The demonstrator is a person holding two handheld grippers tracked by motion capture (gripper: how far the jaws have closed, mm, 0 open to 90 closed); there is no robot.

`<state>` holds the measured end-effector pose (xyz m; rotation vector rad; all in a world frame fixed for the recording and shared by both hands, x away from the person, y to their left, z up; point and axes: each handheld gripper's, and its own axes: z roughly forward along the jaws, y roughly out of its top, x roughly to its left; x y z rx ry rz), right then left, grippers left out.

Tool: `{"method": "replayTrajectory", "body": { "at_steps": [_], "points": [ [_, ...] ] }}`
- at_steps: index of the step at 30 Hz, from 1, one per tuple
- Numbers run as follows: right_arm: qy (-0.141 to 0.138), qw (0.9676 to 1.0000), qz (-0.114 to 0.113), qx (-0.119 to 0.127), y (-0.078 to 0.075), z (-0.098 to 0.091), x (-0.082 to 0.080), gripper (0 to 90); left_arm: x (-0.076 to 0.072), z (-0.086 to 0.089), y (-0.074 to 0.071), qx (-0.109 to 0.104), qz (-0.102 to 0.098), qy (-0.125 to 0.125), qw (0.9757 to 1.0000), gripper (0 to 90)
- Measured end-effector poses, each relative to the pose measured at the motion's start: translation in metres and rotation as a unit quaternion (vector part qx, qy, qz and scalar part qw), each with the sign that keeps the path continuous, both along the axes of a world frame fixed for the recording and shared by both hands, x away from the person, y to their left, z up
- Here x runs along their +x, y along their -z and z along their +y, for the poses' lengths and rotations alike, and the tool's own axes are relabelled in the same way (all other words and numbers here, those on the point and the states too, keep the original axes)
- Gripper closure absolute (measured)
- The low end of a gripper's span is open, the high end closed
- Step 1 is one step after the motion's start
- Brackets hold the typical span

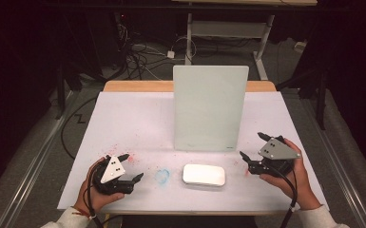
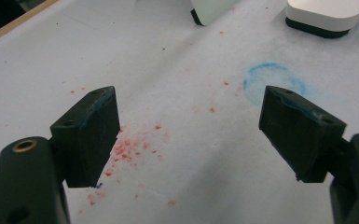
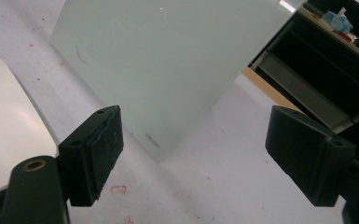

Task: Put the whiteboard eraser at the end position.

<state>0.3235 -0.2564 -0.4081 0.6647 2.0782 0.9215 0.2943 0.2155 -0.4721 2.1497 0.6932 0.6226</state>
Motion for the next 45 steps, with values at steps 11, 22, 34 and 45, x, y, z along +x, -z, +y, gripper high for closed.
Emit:
{"method": "replayTrajectory", "body": {
  "at_steps": [11, 22, 34, 45],
  "points": [
    [0.016, 0.9998, 0.012, 0.005, 0.019, -0.021, -0.006, 18.6, 0.006, -0.004, 0.000, 0.001, 0.001, 0.005, 1.0000, 19.5],
    [0.040, 0.9986, 0.027, 0.023, 0.048, -0.043, -0.010, 16.7, 0.012, -0.008, 0.001, 0.000, 0.005, 0.008, 1.0000, 19.5],
    [0.041, 0.9978, 0.033, 0.040, 0.059, -0.042, -0.017, 16.8, 0.011, -0.013, 0.001, 0.007, 0.007, 0.015, 0.9998, 18.7],
    [0.049, 0.9978, 0.017, 0.042, 0.055, -0.040, -0.019, 17.1, 0.011, -0.012, 0.000, 0.006, -0.001, 0.015, 0.9999, 18.7]
  ]
}}
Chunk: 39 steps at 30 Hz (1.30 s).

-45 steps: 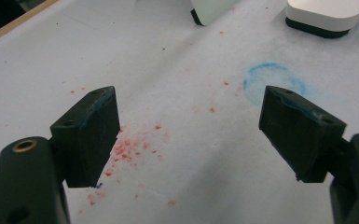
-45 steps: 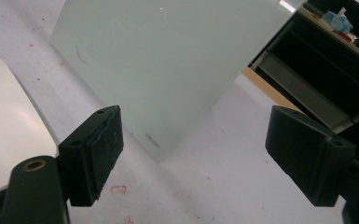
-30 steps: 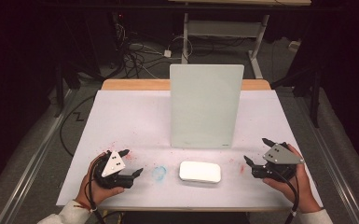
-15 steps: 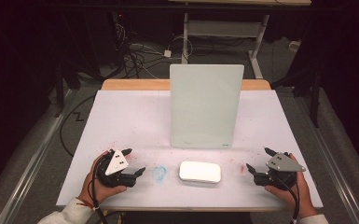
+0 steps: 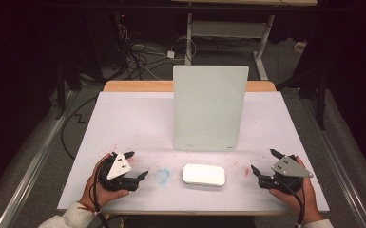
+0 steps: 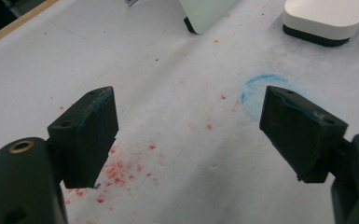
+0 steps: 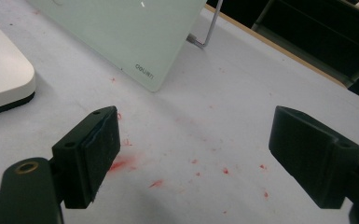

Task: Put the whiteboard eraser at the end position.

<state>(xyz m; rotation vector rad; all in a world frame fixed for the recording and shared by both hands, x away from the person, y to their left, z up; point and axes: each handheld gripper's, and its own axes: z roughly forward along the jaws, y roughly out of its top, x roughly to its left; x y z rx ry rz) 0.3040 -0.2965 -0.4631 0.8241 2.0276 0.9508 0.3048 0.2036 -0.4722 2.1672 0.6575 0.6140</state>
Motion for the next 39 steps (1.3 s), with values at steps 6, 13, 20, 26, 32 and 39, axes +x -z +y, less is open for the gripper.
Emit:
{"method": "replayTrajectory", "body": {
  "at_steps": [6, 13, 20, 26, 32, 39],
  "points": [
    [-0.001, 1.0000, -0.002, -0.001, -0.0003, -0.0007, -0.0008, 17.1, -0.0008, -0.0008, -0.0003, 0.003, -0.001, 0.002, 1.0000, 18.9],
    [0.000, 1.0000, -0.004, -0.006, -0.0007, 0.0009, -0.0017, 17.2, -0.0011, -0.0001, -0.0003, 0.002, 0.000, 0.002, 1.0000, 19.1],
    [0.001, 0.9999, -0.007, -0.008, -0.0016, 0.0007, -0.0018, 17.2, -0.0012, -0.0001, -0.0005, 0.001, 0.000, 0.002, 1.0000, 19.2],
    [0.002, 0.9999, -0.008, -0.011, -0.0012, 0.0010, -0.0019, 17.2, -0.0001, -0.0002, -0.0004, 0.002, 0.001, 0.001, 1.0000, 19.1],
    [0.003, 0.9999, -0.006, -0.012, -0.0006, 0.0016, -0.0015, 17.2, 0.0014, -0.0014, 0.0005, -0.002, 0.008, 0.002, 1.0000, 19.2],
    [0.005, 0.9998, -0.005, -0.019, 0.0009, 0.0027, -0.0008, 17.3, 0.0032, -0.0017, 0.0005, -0.002, 0.009, 0.001, 1.0000, 19.2]
  ]
}}
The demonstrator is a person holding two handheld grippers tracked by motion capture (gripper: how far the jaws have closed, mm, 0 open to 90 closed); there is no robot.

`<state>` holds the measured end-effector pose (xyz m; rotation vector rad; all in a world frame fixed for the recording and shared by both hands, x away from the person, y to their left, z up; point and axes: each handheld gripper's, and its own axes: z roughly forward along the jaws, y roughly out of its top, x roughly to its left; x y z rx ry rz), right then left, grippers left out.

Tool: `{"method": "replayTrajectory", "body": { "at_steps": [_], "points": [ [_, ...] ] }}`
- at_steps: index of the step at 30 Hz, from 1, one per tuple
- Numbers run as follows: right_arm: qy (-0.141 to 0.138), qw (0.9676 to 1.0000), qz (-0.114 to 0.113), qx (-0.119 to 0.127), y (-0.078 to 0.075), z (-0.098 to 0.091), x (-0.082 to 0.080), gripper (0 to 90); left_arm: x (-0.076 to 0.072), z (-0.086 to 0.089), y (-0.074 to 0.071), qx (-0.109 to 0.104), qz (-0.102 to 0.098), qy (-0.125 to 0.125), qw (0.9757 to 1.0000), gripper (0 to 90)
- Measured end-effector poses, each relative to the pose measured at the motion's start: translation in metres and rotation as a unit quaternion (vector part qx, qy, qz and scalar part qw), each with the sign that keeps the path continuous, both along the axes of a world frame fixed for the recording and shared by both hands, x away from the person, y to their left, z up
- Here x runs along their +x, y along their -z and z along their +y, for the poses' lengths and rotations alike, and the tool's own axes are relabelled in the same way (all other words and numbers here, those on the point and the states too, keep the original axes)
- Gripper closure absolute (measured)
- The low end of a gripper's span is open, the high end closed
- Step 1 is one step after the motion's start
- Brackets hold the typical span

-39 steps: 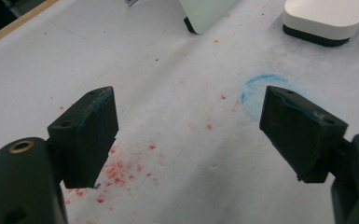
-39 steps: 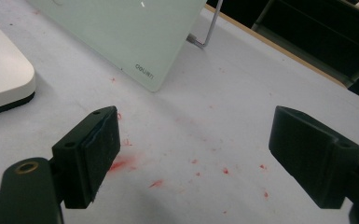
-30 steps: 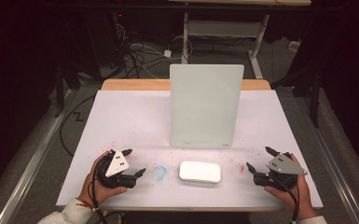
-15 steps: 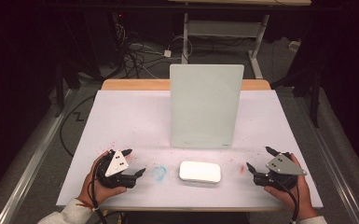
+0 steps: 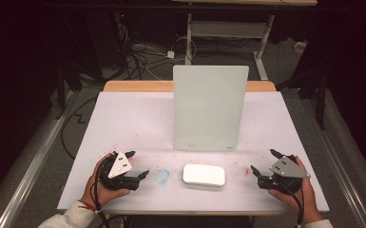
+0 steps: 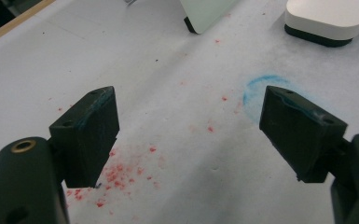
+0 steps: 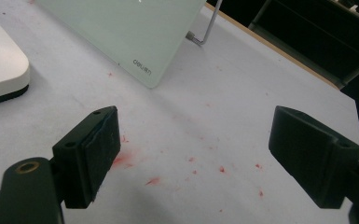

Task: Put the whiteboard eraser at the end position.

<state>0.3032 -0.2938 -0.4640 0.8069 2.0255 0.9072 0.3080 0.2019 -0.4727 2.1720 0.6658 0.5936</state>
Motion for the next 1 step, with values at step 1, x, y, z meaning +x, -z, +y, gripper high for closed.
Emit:
{"method": "replayTrajectory", "body": {
  "at_steps": [1],
  "points": [
    [0.000, 1.0000, 0.000, 0.001, 0.0000, 0.0001, 0.0000, 17.3, 0.0003, -0.0001, 0.0000, 0.000, 0.001, 0.000, 1.0000, 19.2]
  ]
}}
